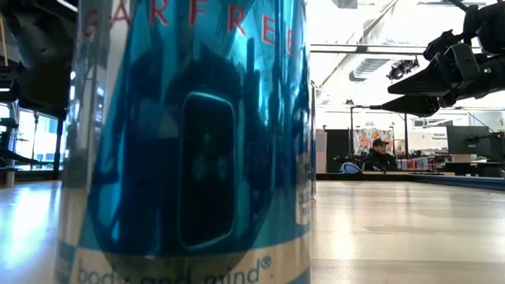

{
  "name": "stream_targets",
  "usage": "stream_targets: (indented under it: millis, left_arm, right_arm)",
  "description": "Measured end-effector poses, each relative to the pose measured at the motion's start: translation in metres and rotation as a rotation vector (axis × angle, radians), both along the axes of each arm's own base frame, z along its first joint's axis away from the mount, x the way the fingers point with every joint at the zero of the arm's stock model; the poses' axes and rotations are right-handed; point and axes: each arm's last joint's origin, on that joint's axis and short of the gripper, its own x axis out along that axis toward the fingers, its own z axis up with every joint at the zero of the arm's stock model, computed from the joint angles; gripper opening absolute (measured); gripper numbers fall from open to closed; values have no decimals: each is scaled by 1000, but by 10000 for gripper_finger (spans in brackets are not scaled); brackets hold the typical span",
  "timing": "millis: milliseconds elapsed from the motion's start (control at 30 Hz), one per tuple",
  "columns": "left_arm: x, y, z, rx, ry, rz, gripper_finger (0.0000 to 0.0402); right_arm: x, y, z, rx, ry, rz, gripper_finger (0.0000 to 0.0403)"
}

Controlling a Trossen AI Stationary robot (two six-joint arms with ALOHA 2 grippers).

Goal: Place canned beverage on shelf
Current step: Put the white pink soda can on the shelf aligned with the other white pink soda can

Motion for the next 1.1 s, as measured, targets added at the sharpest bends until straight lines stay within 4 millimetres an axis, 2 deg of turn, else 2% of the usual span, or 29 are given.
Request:
stream_targets:
  millis: [367,667,1000,1100]
  left_arm:
    - [2,-3,-11,2,94,-29,264]
    - [2,-3,-11,-1,115,-43,261]
    - [3,-3,-11,11,118,-57,188]
    - [2,-3,-10,7,135,-65,178]
  right_arm:
    - [0,0,0,0,0,0,387]
    - [0,0,0,0,0,0,387]
    - [0,0,0,0,0,0,387]
    - [0,0,0,0,0,0,387]
